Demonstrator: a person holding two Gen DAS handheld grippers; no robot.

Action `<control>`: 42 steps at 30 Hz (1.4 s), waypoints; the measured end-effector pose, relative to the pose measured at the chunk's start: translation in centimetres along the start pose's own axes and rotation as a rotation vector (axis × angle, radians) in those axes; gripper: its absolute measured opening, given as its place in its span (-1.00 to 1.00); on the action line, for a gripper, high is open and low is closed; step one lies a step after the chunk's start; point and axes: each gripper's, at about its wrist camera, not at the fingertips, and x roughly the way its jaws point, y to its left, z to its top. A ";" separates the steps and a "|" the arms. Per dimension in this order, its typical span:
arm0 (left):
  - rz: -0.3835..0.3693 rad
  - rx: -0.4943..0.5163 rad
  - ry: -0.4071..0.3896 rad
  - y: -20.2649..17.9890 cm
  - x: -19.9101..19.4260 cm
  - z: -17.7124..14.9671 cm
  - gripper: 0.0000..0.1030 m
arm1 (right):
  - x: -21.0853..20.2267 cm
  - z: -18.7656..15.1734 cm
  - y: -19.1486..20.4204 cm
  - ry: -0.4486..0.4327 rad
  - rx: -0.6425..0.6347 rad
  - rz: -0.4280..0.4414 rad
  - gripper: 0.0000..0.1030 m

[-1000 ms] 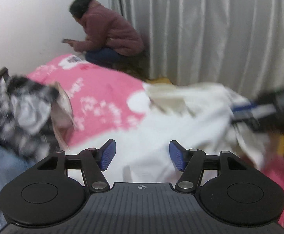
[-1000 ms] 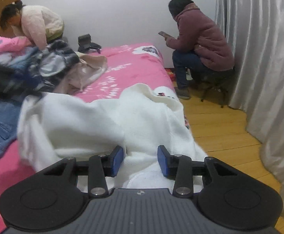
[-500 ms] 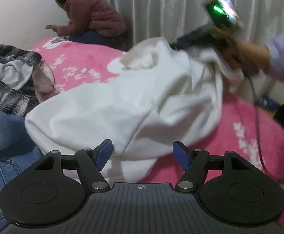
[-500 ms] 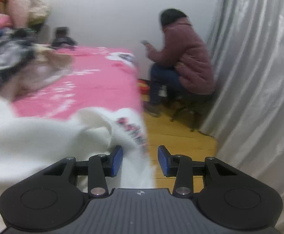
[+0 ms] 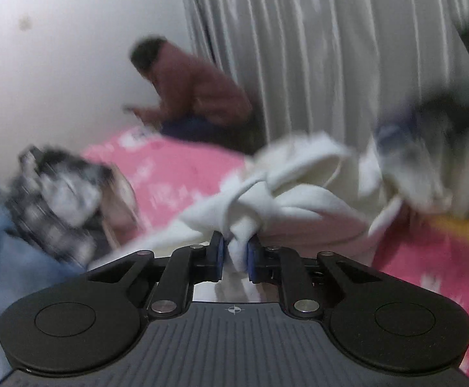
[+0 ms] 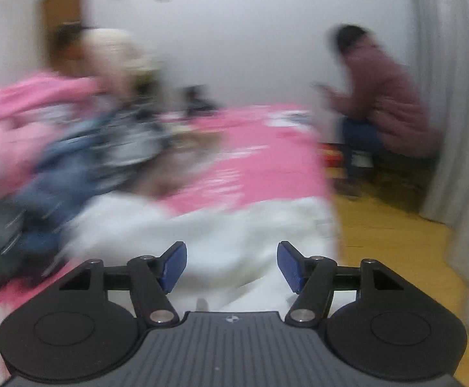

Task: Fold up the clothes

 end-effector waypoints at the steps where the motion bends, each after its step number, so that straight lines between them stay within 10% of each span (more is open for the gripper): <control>1: 0.010 -0.018 -0.032 -0.1 -0.9 0.9 -0.77 | -0.1 -0.9 1.1 0.032 -0.028 0.016 0.35; 5: 0.022 -0.074 -0.143 -1.3 -4.5 3.8 -0.81 | 1.9 -4.5 3.9 0.109 -0.090 -0.037 0.35; 10: 0.063 -0.063 -0.244 -3.1 -8.3 5.6 -0.84 | 3.4 -5.1 4.4 0.003 -0.038 -0.219 0.34; 15: 0.104 -0.072 -0.287 -3.0 -10.6 6.8 -0.85 | 0.7 -3.8 3.5 -0.179 0.080 -0.421 -1.00; 24: 0.186 -0.121 -0.314 -1.6 -12.2 8.7 -0.85 | -3.3 1.3 4.4 -0.336 -0.080 -0.522 -1.00; 33: 0.365 -0.116 0.104 5.0 3.3 2.1 -0.48 | 8.2 4.5 -2.9 0.003 0.038 -0.614 -0.71; 37: 0.297 -0.329 0.071 7.0 -0.8 0.0 0.12 | 7.2 4.0 0.1 -0.038 -0.027 -0.406 0.06; 42: 0.108 -0.583 0.158 7.0 -4.0 -4.1 0.13 | 5.4 2.2 8.3 0.005 -0.324 -0.126 0.08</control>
